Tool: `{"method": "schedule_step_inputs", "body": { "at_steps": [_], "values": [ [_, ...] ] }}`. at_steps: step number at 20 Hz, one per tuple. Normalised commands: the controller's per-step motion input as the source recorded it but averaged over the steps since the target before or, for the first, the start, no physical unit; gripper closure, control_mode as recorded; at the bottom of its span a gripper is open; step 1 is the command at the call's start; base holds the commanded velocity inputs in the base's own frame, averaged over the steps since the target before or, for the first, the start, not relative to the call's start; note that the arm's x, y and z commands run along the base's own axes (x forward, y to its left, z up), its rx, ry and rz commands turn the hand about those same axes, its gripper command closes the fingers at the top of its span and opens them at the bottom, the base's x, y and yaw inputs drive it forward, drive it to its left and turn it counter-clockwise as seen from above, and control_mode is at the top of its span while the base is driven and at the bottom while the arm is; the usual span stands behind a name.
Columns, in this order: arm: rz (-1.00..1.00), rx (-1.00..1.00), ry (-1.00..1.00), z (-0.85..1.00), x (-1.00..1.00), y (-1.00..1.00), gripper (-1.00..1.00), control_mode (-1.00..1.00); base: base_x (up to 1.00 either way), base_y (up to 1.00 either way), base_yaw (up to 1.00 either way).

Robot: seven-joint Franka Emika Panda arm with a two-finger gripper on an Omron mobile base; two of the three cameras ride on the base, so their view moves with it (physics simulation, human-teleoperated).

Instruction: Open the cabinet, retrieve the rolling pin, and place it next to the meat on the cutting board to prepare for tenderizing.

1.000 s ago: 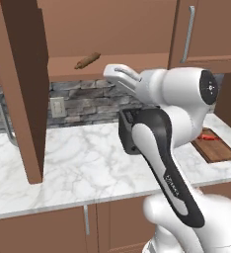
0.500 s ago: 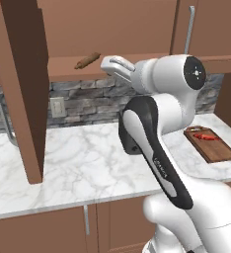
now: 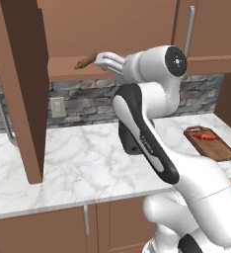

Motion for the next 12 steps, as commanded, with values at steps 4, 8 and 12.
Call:
{"method": "schedule_step_inputs", "body": {
  "at_steps": [4,8,12],
  "values": [
    [0.0,-0.1,0.0,0.07,0.46,0.0,-1.0,-1.0,0.0,0.0,0.0],
    [0.0,-0.11,-0.03,0.19,0.31,0.0,-1.0,-1.0,0.0,0.0,0.0],
    [0.0,-0.12,-0.03,0.3,0.29,0.02,-1.0,-1.0,0.0,0.0,0.0]
  ]
}}
